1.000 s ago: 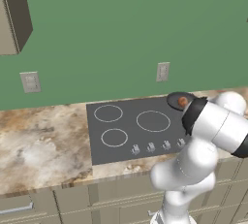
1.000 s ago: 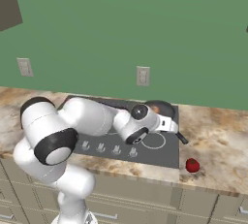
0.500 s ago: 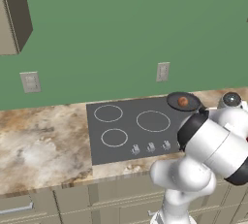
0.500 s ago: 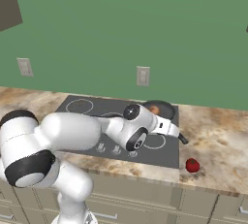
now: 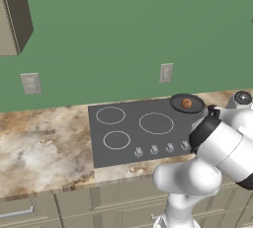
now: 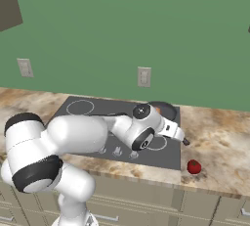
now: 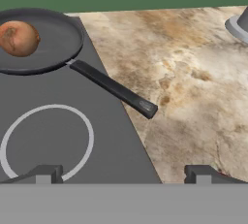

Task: Place the pan on the rear right burner on the stove. Then place the tomato and the onion in the pan and turn on the rear right burner.

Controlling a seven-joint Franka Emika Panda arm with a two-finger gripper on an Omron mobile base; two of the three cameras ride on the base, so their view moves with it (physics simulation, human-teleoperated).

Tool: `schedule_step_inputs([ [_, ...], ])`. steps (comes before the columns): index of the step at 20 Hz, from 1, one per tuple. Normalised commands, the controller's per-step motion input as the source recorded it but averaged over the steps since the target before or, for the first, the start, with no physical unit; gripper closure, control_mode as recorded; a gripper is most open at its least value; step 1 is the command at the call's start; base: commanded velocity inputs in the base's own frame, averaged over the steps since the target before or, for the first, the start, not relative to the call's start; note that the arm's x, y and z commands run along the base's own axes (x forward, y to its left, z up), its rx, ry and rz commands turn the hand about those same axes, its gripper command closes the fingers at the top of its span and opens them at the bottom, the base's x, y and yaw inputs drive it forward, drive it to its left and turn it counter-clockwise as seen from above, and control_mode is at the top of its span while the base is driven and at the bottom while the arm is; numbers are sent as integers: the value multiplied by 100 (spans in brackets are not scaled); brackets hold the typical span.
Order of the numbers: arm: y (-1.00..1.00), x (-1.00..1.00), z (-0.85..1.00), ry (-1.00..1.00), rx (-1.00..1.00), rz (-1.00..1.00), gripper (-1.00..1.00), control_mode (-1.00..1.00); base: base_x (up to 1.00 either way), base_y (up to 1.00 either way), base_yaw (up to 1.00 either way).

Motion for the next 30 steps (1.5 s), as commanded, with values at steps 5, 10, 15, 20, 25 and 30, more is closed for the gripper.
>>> schedule_step_inputs([
  [5,-42,-44,40,6,18,1,-100,-100,0,0,0],
  [10,-20,-44,75,7,2,0,-100,-100,0,0,0],
  [15,-9,-33,16,5,0,-2,-100,-100,0,0,0],
  [20,-15,-39,0,14,0,-5,-100,-100,0,0,0],
  [25,-5,-25,-13,11,0,-3,-100,-100,0,0,0],
  [30,0,-3,-37,5,0,0,-100,-100,0,0,0],
])
